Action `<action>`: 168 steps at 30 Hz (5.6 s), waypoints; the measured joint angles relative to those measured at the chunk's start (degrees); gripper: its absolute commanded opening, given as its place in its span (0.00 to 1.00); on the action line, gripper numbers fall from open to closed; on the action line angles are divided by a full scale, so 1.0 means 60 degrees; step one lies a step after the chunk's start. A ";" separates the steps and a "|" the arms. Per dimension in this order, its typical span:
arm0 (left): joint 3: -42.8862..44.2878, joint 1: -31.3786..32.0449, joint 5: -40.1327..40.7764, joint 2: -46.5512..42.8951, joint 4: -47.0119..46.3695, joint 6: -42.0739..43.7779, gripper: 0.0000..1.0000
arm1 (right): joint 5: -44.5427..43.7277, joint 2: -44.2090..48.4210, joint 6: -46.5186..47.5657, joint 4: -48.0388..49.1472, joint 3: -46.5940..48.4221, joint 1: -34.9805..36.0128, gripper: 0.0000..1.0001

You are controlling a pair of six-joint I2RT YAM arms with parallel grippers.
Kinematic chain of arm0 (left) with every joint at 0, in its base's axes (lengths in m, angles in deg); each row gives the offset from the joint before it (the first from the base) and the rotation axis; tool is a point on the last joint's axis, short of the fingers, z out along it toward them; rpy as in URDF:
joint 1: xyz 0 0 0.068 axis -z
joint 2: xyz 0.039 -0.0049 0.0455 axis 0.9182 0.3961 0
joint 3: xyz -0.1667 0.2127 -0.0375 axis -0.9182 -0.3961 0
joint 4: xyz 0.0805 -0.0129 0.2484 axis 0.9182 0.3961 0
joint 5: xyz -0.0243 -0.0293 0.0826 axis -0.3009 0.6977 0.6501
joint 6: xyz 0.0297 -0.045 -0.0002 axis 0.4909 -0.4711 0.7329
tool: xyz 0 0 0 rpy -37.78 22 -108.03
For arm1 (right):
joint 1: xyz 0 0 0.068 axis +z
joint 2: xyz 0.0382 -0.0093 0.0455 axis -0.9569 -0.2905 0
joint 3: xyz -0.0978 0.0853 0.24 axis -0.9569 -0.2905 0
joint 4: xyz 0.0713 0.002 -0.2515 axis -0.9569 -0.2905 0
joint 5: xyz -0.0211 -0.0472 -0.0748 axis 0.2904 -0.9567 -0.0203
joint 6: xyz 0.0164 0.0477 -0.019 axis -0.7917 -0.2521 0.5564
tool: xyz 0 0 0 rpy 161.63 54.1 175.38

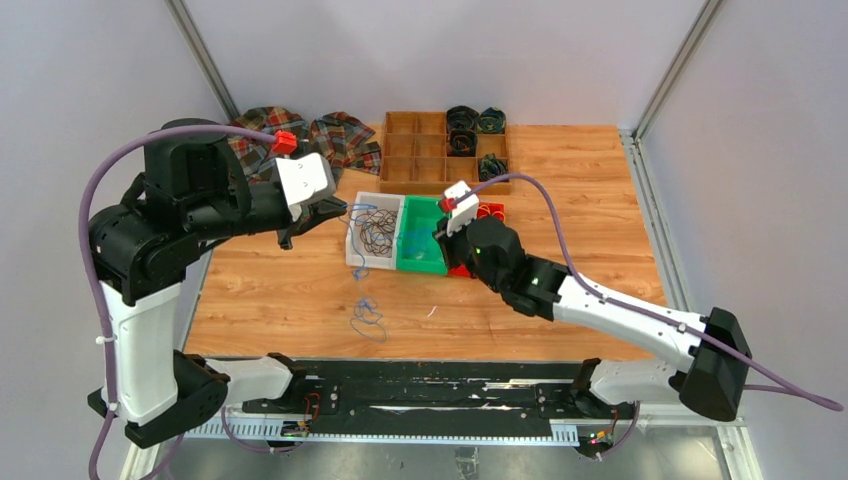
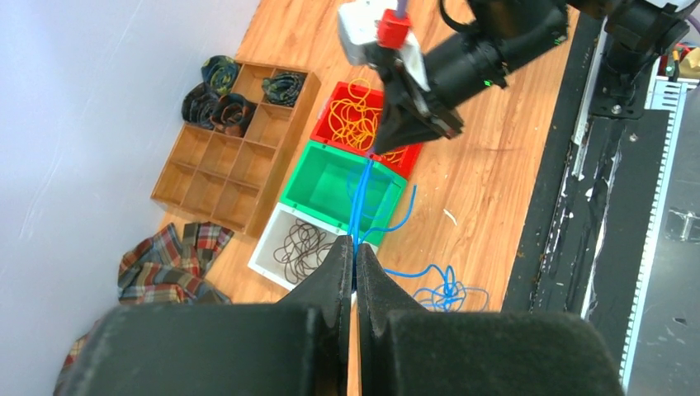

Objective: Untangle the cables

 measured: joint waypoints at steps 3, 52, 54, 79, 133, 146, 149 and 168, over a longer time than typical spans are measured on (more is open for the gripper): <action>-0.0131 0.0000 0.0000 -0.0113 0.0007 0.0091 0.00 | 0.0189 -0.0495 0.0306 0.0004 0.0663 -0.0554 0.01; 0.2342 0.0000 0.0255 0.1016 0.0033 -0.0397 0.00 | 0.3249 -0.2419 0.1126 0.4339 -0.0233 0.1180 0.65; 0.2430 0.0000 0.0255 0.1024 0.0036 -0.0415 0.00 | 0.3024 -0.2871 0.1169 0.4386 -0.0036 0.1180 0.56; 0.1526 0.0000 0.0321 0.0437 -0.0703 -0.0346 0.00 | 0.1963 -0.0856 0.2197 0.3767 0.0656 0.0040 0.53; -0.2922 0.0000 0.2233 0.5606 -0.5770 -0.0280 0.00 | -0.2499 0.3122 0.1359 0.2211 -0.2918 -0.1541 0.63; -0.5027 0.0182 0.2262 0.5606 -0.6087 -0.0794 0.33 | -0.2167 0.3060 0.1005 0.1807 -0.2867 -0.1577 0.71; -0.5118 0.0240 0.2353 0.5606 -0.6025 -0.0911 0.63 | -0.2131 0.2863 0.1005 0.1577 -0.2605 -0.1577 0.71; -0.3697 -0.0379 0.4160 0.1228 -0.3355 -0.0889 0.98 | -0.1162 0.0433 0.0688 -0.0098 -0.0670 -0.0794 0.72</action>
